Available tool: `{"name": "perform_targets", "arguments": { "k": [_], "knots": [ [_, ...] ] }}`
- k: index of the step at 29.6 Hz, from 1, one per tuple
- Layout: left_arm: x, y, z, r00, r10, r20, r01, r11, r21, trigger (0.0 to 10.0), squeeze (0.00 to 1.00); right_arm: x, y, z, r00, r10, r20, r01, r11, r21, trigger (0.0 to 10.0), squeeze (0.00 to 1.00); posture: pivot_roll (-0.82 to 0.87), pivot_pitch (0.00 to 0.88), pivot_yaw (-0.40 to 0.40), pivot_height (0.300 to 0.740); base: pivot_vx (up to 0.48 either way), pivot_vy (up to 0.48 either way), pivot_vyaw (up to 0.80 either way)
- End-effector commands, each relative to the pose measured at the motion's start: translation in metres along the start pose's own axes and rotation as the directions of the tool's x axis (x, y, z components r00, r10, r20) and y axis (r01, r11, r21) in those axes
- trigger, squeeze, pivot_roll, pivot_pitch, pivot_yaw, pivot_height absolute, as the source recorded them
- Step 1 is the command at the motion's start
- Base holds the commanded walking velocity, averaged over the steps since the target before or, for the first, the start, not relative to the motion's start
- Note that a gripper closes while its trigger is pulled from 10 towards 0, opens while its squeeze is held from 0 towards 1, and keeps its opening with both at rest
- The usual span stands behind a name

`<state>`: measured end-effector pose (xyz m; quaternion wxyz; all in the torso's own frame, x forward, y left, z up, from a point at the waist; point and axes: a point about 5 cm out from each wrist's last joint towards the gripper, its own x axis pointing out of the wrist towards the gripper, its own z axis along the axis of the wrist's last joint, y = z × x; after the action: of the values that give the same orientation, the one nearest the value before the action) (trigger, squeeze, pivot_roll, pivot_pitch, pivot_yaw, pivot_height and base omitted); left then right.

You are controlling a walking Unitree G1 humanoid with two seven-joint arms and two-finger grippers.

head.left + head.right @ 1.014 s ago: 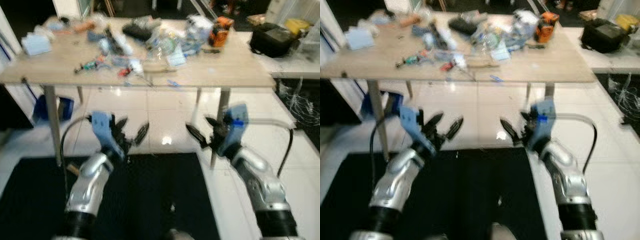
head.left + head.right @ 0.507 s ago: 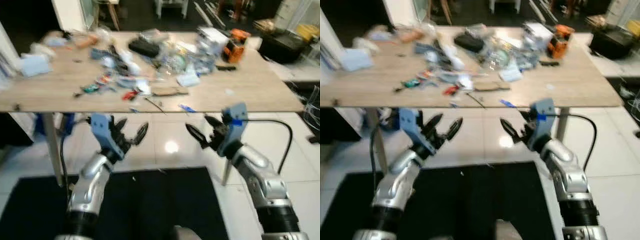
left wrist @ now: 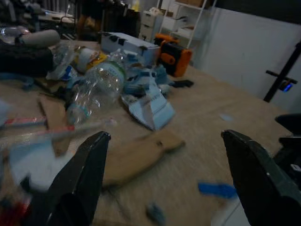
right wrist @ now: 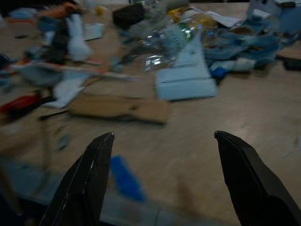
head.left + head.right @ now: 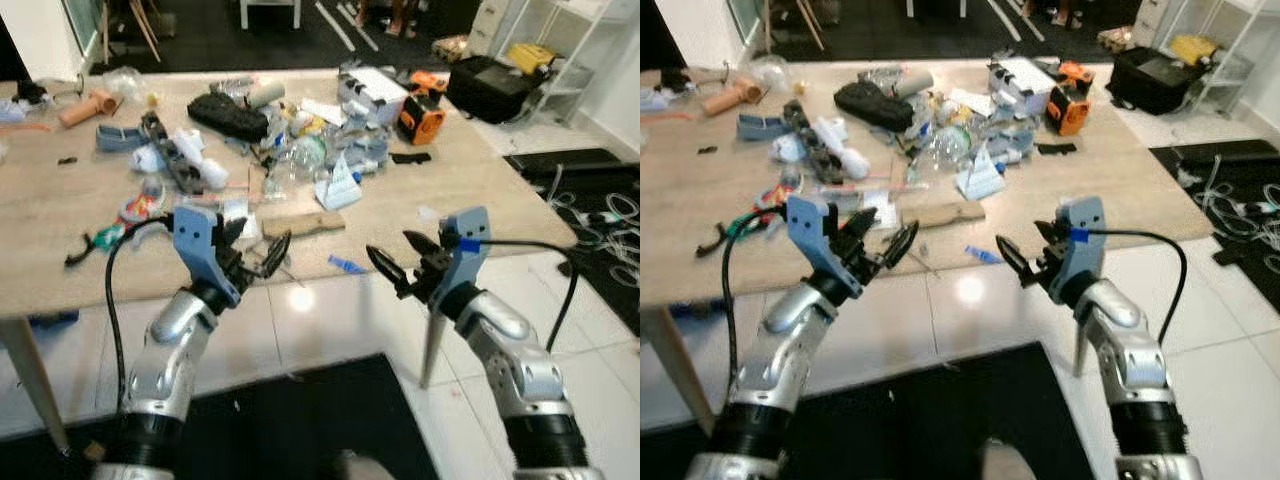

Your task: Picking trash to rubbish bin

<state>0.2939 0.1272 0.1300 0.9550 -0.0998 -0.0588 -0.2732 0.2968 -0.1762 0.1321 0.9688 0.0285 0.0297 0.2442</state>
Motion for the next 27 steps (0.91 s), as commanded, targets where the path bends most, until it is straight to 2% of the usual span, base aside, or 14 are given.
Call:
{"name": "perform_targets", "arguments": {
  "k": [1, 9, 18, 22, 25, 27],
  "knots": [
    [0.000, -0.001, 0.003, 1.000, 0.003, 0.002, -0.003, 1.000, 0.015, 10.0, 0.00, 0.001, 0.001, 0.002, 1.000, 0.003, 0.008, -0.003, 1.000, -0.015, 10.0, 0.00, -0.09, 0.000, -0.026, 0.740, 0.480, 0.000, 0.00],
    [0.000, -0.002, 0.007, 1.000, 0.011, 0.008, -0.012, 1.000, 0.022, 10.0, 0.00, -0.001, -0.002, 0.002, 1.000, -0.001, 0.008, 0.001, 1.000, -0.014, 10.0, 0.00, -0.09, 0.000, -0.028, 0.740, 0.480, 0.000, 0.00],
    [-0.001, -0.001, 0.009, 1.000, 0.022, -0.001, -0.022, 0.999, 0.038, 10.0, 0.00, -0.003, -0.015, 0.003, 0.999, -0.033, -0.007, 0.033, 0.999, -0.024, 10.0, 0.00, -0.09, 0.000, -0.024, 0.740, 0.431, 0.000, 0.00],
    [-0.004, 0.002, 0.015, 1.000, 0.011, 0.017, -0.012, 0.999, 0.047, 10.0, 0.00, -0.005, -0.027, -0.005, 0.997, -0.029, -0.077, 0.028, 0.999, -0.019, 10.0, 0.00, -0.09, 0.000, -0.024, 0.740, 0.000, 0.000, 0.00],
    [-0.005, 0.002, 0.016, 1.000, -0.001, 0.012, 0.000, 0.998, 0.061, 10.0, 0.00, -0.006, -0.029, -0.008, 0.995, -0.028, -0.099, 0.027, 1.000, -0.008, 10.0, 0.00, -0.09, 0.000, -0.024, 0.740, 0.000, 0.000, 0.00],
    [-0.010, -0.001, 0.018, 0.997, -0.075, -0.012, 0.076, 0.991, 0.106, 10.0, 0.00, -0.008, -0.028, -0.015, 0.990, 0.013, -0.142, -0.008, 0.999, 0.035, 10.0, 0.00, -0.08, 0.000, -0.023, 0.740, 0.000, 0.000, 0.00]
  ]
}}
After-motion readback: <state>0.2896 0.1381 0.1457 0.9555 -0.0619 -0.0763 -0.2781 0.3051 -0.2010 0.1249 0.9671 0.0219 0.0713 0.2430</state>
